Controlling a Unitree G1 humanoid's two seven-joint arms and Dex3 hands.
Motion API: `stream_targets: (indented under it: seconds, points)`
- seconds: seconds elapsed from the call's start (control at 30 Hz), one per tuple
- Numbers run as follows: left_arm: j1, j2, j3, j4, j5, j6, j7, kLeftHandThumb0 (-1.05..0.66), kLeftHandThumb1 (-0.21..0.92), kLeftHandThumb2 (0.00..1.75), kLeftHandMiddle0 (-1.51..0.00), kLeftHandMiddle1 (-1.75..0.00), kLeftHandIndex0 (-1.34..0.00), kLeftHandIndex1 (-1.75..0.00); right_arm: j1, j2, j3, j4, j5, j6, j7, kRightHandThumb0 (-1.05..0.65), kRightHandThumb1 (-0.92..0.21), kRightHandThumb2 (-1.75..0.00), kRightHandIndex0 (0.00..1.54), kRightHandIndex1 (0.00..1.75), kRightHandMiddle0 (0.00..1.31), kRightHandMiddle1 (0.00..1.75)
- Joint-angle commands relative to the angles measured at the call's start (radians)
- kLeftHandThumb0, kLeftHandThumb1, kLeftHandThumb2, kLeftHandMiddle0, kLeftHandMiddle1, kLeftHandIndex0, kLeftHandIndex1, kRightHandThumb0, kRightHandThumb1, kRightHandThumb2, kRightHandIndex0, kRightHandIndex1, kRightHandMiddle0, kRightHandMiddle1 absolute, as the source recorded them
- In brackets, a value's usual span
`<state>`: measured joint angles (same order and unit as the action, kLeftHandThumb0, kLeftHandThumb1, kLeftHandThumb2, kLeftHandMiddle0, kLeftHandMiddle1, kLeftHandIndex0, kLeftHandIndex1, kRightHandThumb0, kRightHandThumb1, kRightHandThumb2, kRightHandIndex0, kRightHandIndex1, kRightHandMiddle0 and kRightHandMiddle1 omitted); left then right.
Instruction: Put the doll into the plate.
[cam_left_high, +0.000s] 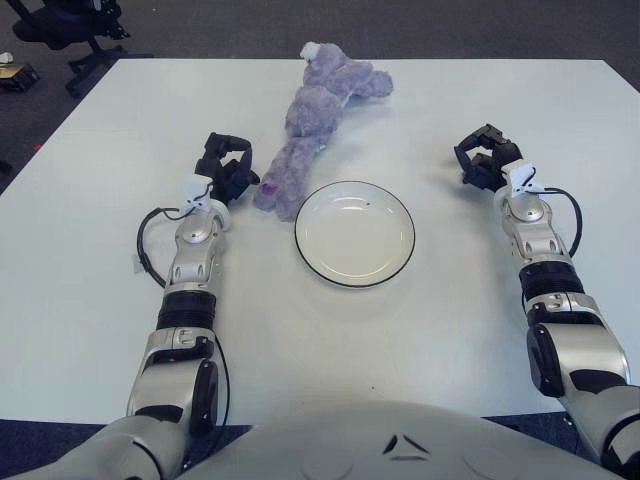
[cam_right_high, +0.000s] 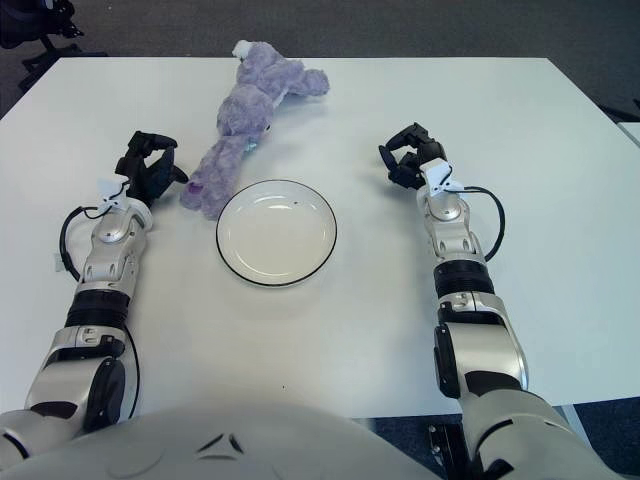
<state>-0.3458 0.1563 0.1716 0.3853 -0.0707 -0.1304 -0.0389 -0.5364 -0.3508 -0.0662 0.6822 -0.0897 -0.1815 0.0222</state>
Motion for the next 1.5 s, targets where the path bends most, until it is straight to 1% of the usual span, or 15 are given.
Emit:
stream_targets:
  seconds: [0.0, 0.27, 0.3, 0.33, 0.37, 0.4, 0.47, 0.6, 0.8, 1.0, 1.03, 1.07, 1.17, 1.33, 1.47]
  points:
    - [0.009, 0.0, -0.004, -0.012, 0.005, 0.008, 0.006, -0.35, 0.92, 0.44, -0.66, -1.75, -0.29, -1.67, 0.034, -0.009, 0.006, 0.021, -0.012, 0.019, 0.008, -0.37, -0.79, -0.59, 0.73, 1.69, 0.39, 1.63]
    - [0.011, -0.003, -0.007, -0.019, 0.008, 0.011, 0.01, -0.35, 0.92, 0.44, -0.66, -1.75, -0.28, -1.67, 0.039, -0.009, 0.005, 0.034, -0.023, -0.029, -0.02, -0.37, -0.79, -0.59, 0.74, 1.7, 0.39, 1.62]
    - [0.012, -0.004, -0.008, -0.02, 0.008, 0.011, 0.011, -0.35, 0.92, 0.44, -0.66, -1.75, -0.28, -1.67, 0.047, -0.014, 0.016, 0.045, -0.053, -0.093, -0.059, -0.37, -0.79, -0.59, 0.74, 1.7, 0.4, 1.61]
    - [0.013, -0.007, -0.01, -0.022, 0.01, 0.011, 0.012, -0.35, 0.92, 0.44, -0.66, -1.75, -0.28, -1.67, 0.055, -0.025, 0.035, 0.065, -0.102, -0.183, -0.119, -0.37, -0.8, -0.54, 0.73, 1.7, 0.41, 1.59]
    - [0.015, -0.009, -0.012, -0.024, 0.011, 0.012, 0.013, -0.35, 0.92, 0.44, -0.66, -1.75, -0.29, -1.67, 0.06, -0.038, 0.055, 0.089, -0.151, -0.261, -0.177, -0.37, -0.85, -0.46, 0.72, 1.7, 0.42, 1.56]
    - [0.016, -0.01, -0.013, -0.026, 0.011, 0.012, 0.014, -0.35, 0.92, 0.44, -0.66, -1.75, -0.29, -1.67, 0.06, -0.046, 0.069, 0.109, -0.183, -0.313, -0.215, -0.37, -0.86, -0.43, 0.7, 1.69, 0.42, 1.55]
    - [0.016, -0.011, -0.014, -0.028, 0.012, 0.013, 0.015, -0.35, 0.92, 0.44, -0.66, -1.75, -0.29, -1.67, 0.054, -0.052, 0.079, 0.137, -0.208, -0.354, -0.248, -0.36, -0.9, -0.35, 0.67, 1.68, 0.43, 1.53]
    - [0.02, -0.016, -0.019, -0.037, 0.013, 0.018, 0.019, -0.35, 0.92, 0.44, -0.66, -1.75, -0.29, -1.67, 0.037, -0.068, 0.1, 0.196, -0.255, -0.413, -0.304, -0.36, -0.91, -0.33, 0.6, 1.64, 0.41, 1.53]
    - [0.022, -0.019, -0.022, -0.045, 0.016, 0.023, 0.023, -0.35, 0.92, 0.44, -0.66, -1.75, -0.29, -1.67, 0.02, -0.074, 0.113, 0.246, -0.268, -0.457, -0.337, -0.36, -0.92, -0.35, 0.52, 1.59, 0.38, 1.56]
    - [0.026, -0.021, -0.025, -0.05, 0.019, 0.023, 0.024, -0.35, 0.92, 0.44, -0.66, -1.75, -0.29, -1.67, 0.03, -0.061, 0.13, 0.212, -0.293, -0.47, -0.385, -0.35, -0.92, -0.38, 0.49, 1.55, 0.34, 1.59]
    - [0.026, -0.021, -0.025, -0.051, 0.02, 0.023, 0.025, -0.35, 0.92, 0.44, -0.67, -1.75, -0.29, -1.67, 0.032, -0.061, 0.138, 0.195, -0.314, -0.477, -0.408, -0.35, -0.92, -0.38, 0.49, 1.55, 0.34, 1.59]
    - [0.026, -0.021, -0.025, -0.052, 0.02, 0.023, 0.025, -0.35, 0.92, 0.44, -0.67, -1.75, -0.29, -1.67, 0.033, -0.062, 0.145, 0.182, -0.33, -0.483, -0.426, -0.23, -0.92, -0.36, 0.48, 1.55, 0.32, 1.52]
    - [0.028, -0.021, -0.026, -0.053, 0.025, 0.017, 0.028, -0.35, 0.92, 0.44, -0.67, -1.75, -0.29, -1.67, 0.039, -0.066, 0.166, 0.148, -0.378, -0.49, -0.473, -0.08, -0.92, -0.34, 0.47, 1.54, 0.3, 1.43]
    - [0.031, -0.019, -0.026, -0.054, 0.037, -0.002, 0.034, -0.35, 0.92, 0.44, -0.68, -1.75, -0.29, -1.67, 0.049, -0.073, 0.187, 0.117, -0.425, -0.486, -0.512, -0.02, -0.92, -0.33, 0.47, 1.52, 0.29, 1.41]
    - [0.037, -0.015, -0.027, -0.055, 0.067, -0.043, 0.055, -0.35, 0.92, 0.43, -0.68, -1.75, -0.29, -1.66, 0.059, -0.075, 0.196, 0.096, -0.438, -0.475, -0.514, -0.01, -0.92, -0.32, 0.47, 1.5, 0.28, 1.42]
